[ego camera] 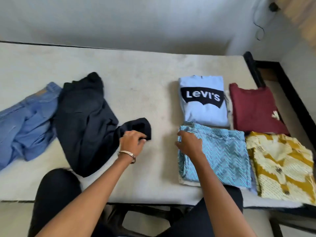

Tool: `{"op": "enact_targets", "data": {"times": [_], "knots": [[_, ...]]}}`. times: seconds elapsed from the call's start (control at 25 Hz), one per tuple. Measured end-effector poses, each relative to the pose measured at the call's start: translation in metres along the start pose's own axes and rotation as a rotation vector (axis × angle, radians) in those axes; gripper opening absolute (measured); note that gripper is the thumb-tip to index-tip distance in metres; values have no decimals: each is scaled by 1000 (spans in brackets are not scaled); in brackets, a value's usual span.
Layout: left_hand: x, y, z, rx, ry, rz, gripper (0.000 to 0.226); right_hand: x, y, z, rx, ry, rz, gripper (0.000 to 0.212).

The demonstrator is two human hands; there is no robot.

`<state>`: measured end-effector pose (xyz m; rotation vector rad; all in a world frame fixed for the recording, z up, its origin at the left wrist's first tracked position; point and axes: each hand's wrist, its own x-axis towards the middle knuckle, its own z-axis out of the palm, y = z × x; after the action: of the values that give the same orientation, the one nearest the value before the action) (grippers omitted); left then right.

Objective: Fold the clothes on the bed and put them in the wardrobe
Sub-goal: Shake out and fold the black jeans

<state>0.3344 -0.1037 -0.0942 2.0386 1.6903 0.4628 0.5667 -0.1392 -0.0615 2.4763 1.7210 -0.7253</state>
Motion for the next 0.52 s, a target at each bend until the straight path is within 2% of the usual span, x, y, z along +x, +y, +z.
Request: {"op": "enact_targets", "data": {"times": [0.04, 0.08, 0.12, 0.2, 0.24, 0.32, 0.4, 0.48, 0.52], "knots": [[1, -19, -8, 98, 143, -99, 31, 3, -13, 2, 58, -29, -68, 36], [-2, -46, -24, 195, 241, -267, 46, 7, -39, 8, 59, -60, -165, 38], [-7, -72, -40, 230, 262, -468, 70, 9, -62, 17, 33, -107, -251, 38], [-14, -117, -71, 170, 181, -784, 111, 9, -106, 34, 20, -199, -370, 37], [-15, -132, -81, 72, 93, -851, 121, 6, -121, 41, 48, -230, -416, 37], [-12, -159, -95, -182, 33, -861, 123, -1, -152, 57, 128, -277, -498, 34], [-10, -159, -103, -407, 128, -858, 114, -8, -173, 66, 249, -290, -521, 32], [-12, -139, -105, -596, 217, -777, 104, -13, -190, 60, 495, -246, -439, 31], [-13, -125, -105, -689, 213, -690, 98, -13, -196, 53, 647, -197, -381, 30]]}}
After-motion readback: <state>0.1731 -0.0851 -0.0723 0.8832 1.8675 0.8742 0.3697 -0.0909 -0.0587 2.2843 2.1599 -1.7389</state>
